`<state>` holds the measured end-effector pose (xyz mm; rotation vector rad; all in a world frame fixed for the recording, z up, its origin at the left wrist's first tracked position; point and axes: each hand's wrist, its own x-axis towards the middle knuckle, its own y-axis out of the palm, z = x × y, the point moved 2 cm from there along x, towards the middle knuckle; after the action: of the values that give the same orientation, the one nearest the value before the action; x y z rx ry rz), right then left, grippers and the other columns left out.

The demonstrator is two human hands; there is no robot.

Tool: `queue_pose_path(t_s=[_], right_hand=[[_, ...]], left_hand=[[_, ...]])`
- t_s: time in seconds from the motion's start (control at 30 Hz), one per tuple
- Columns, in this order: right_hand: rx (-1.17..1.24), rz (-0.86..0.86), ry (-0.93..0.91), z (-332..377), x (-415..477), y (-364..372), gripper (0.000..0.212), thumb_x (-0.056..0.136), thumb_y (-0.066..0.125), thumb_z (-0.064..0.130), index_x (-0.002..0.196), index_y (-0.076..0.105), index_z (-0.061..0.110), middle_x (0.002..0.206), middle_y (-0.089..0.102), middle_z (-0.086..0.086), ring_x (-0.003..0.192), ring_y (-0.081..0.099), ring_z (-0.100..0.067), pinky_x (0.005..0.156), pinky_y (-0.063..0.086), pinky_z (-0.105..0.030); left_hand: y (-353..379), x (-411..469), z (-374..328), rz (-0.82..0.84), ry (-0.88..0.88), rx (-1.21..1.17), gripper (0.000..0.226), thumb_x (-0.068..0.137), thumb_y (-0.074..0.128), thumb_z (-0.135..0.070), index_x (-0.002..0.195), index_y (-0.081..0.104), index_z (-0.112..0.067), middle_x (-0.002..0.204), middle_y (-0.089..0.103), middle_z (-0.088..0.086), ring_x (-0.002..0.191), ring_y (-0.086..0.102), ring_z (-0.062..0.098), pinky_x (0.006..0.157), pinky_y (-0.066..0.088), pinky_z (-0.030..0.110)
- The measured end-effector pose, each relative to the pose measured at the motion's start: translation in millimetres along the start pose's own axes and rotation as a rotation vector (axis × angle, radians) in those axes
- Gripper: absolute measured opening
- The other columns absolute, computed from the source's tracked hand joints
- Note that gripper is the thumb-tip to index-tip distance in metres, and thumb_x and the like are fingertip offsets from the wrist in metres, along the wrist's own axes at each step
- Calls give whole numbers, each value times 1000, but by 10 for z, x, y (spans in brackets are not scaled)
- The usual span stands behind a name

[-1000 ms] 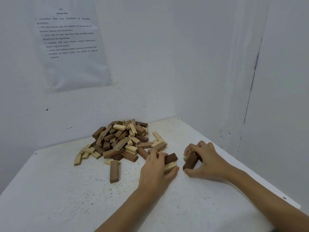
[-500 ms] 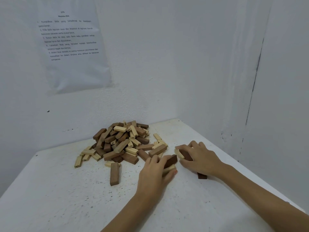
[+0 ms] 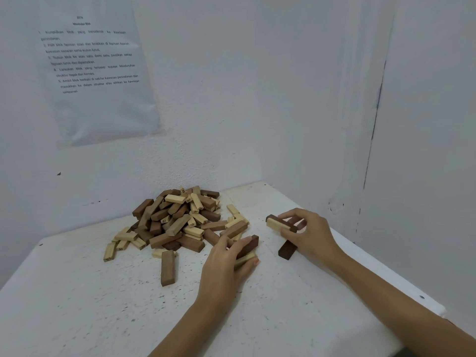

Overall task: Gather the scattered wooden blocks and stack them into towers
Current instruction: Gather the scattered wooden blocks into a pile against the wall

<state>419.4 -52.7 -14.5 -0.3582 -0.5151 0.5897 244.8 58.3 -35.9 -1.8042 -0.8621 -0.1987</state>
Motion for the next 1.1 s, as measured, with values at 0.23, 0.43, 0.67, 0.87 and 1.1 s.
queue_pose_path(t_s=[0.23, 0.43, 0.67, 0.87, 1.1], right_hand=[[-90, 241, -33, -118, -180, -14, 25, 80, 66, 22, 92, 69, 43, 105, 55, 8, 105, 50, -8, 83, 44, -20], [-365, 440, -176, -130, -160, -8, 38, 81, 67, 49, 116, 51, 51, 108, 51, 18, 105, 43, -5, 92, 38, -26], [-291, 274, -311, -188, -144, 147, 29, 85, 56, 49, 102, 50, 72, 86, 60, 21, 84, 54, -16, 78, 38, -26], [-150, 248, -329, 37, -83, 236, 32, 87, 69, 16, 98, 72, 46, 71, 58, 2, 69, 50, -17, 66, 37, -25], [70, 284, -271, 607, 296, 634, 22, 88, 69, 20, 108, 75, 29, 85, 63, -1, 74, 54, -4, 63, 37, -13]], left_hand=[[-39, -16, -33, -98, 43, -84, 45, 83, 72, -29, 125, 60, -36, 90, 42, -18, 82, 45, -7, 66, 34, 2], [-95, -32, -39, -159, 8, -179, 44, 83, 73, -24, 119, 59, -43, 86, 41, -21, 82, 47, -4, 71, 33, 1], [-188, 19, 2, -255, -86, -377, 40, 81, 75, -17, 115, 64, -34, 87, 50, -14, 93, 50, -8, 78, 36, 3], [-425, 96, 130, -381, -86, -321, 38, 79, 74, -26, 115, 63, -35, 82, 50, -10, 78, 48, -4, 73, 40, 6], [-855, 292, 548, -562, -212, -332, 39, 81, 73, -24, 118, 64, -33, 83, 49, 0, 70, 46, 4, 71, 40, 5]])
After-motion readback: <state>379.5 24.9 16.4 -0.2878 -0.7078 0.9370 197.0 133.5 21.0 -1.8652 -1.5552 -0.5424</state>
